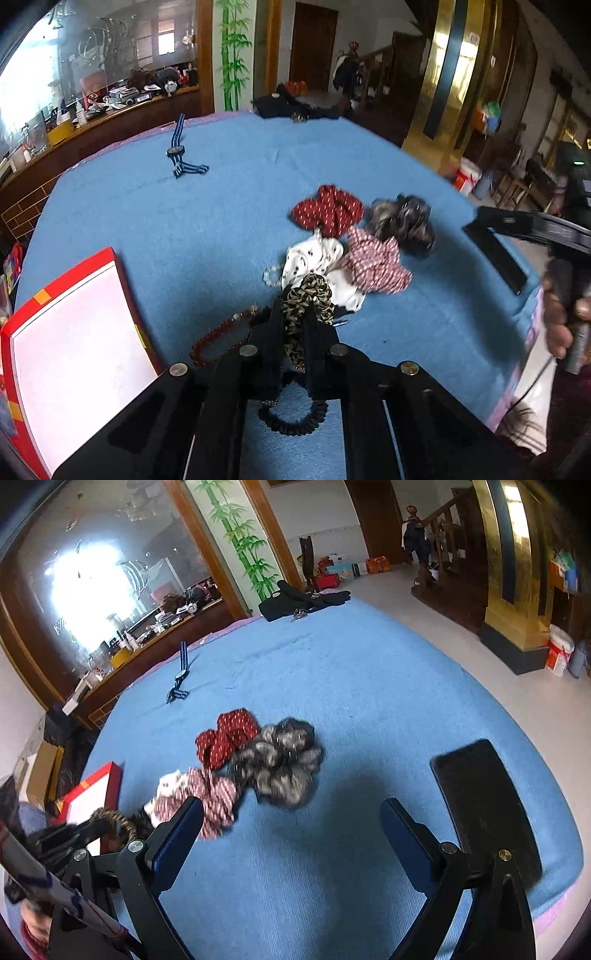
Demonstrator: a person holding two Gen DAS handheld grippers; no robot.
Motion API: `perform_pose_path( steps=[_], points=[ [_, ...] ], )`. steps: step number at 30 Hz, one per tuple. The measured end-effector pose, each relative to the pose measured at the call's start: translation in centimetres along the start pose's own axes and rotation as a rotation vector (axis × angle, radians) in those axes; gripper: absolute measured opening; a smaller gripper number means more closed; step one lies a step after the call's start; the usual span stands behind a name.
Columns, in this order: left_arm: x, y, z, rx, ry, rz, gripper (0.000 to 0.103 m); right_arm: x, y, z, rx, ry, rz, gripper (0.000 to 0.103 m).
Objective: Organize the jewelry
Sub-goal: 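Grasp the leopard-print scrunchie with left gripper while right gripper grasps black sheer scrunchie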
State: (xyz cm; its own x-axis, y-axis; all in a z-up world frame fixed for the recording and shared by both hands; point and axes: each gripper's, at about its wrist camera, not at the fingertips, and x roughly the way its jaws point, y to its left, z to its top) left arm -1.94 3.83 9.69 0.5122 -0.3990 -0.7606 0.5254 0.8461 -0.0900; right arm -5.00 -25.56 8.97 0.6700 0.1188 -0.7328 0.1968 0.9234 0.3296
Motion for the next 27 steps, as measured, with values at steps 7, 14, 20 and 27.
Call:
perform_pose_path(
  steps=[7,14,20,27],
  points=[
    [-0.7,0.1,0.0,-0.035,-0.016,-0.029,0.008,5.8,0.1,2.8,0.052,0.107,0.031,0.098],
    [-1.1,0.7,-0.2,-0.064,-0.025,-0.022,0.008,10.5,1.5,2.4,-0.005,0.206,-0.005,0.08],
    [-1.5,0.8,-0.4,-0.073,-0.041,-0.014,0.008,8.2,2.2,1.9,-0.054,0.144,-0.004,0.03],
    [-2.5,1.0,-0.2,-0.085,-0.065,-0.006,0.008,2.1,4.5,2.4,-0.109,0.013,0.06,0.03]
  ],
)
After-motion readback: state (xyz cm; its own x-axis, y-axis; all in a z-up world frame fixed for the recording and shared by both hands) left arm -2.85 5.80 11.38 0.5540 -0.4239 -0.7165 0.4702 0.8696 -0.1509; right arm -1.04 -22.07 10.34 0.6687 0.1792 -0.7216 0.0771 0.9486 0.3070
